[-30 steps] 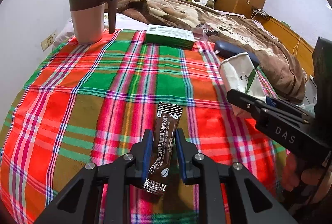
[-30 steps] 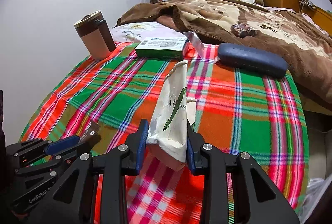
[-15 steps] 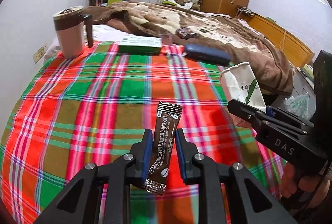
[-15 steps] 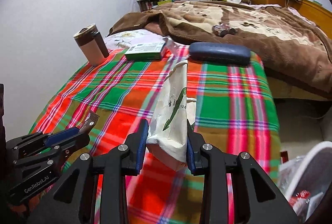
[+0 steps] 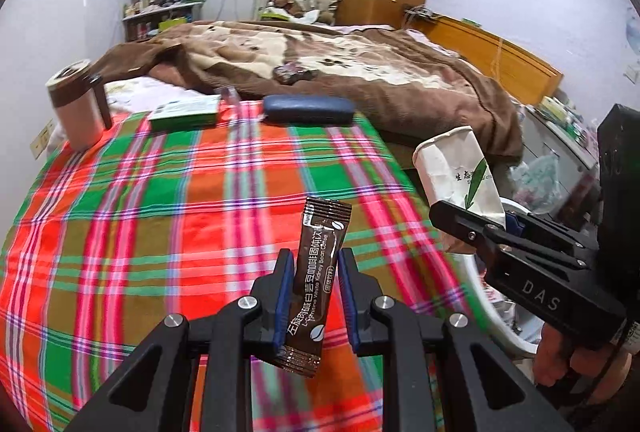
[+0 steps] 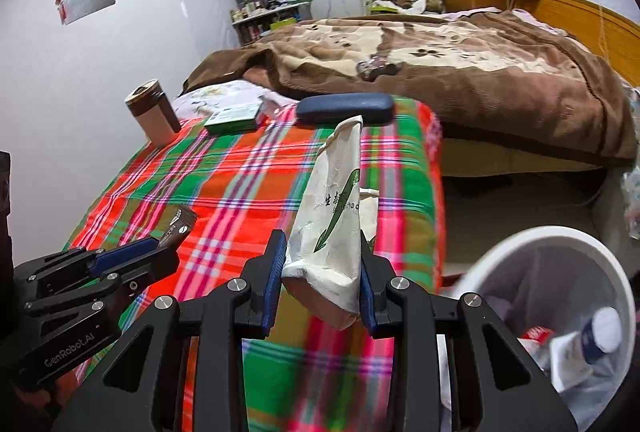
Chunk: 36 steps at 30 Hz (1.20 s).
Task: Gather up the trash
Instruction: 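Carry the brown wrapper and white paper bag over the bin with both tools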
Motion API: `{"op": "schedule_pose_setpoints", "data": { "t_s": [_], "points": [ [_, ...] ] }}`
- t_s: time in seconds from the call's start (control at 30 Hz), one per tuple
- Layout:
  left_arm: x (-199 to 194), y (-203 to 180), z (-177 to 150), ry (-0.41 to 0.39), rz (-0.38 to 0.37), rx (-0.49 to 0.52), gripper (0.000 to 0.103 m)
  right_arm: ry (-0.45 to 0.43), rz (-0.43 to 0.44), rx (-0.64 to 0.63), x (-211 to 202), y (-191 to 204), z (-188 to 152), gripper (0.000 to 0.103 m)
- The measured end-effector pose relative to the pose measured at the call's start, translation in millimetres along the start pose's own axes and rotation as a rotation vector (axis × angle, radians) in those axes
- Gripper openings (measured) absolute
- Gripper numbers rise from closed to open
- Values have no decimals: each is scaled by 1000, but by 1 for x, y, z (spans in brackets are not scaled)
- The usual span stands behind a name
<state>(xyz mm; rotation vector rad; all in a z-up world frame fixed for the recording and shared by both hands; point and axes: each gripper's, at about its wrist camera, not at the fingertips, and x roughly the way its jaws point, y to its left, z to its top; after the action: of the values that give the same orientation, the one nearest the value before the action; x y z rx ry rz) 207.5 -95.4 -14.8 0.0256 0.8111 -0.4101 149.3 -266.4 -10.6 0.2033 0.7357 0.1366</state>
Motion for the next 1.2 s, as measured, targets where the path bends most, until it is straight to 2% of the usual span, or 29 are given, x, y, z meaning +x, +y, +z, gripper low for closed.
{"op": "schedule_pose_setpoints", "data": {
  "t_s": [0.33,0.63,0.9,1.2],
  "points": [
    [10,-64,0,11,-83,85,23,-13,-77,47,-30,-42,-12,33],
    [29,-119,-4,54,-166,151,23,-5,-178,93,-55,-87,-28,33],
    [39,-155,-13,72,-203,201,23,30,-250,98,-61,-112,-45,33],
    [44,-181,-33,97,-200,260,23,57,-274,109,-68,-128,-61,33]
  ]
}}
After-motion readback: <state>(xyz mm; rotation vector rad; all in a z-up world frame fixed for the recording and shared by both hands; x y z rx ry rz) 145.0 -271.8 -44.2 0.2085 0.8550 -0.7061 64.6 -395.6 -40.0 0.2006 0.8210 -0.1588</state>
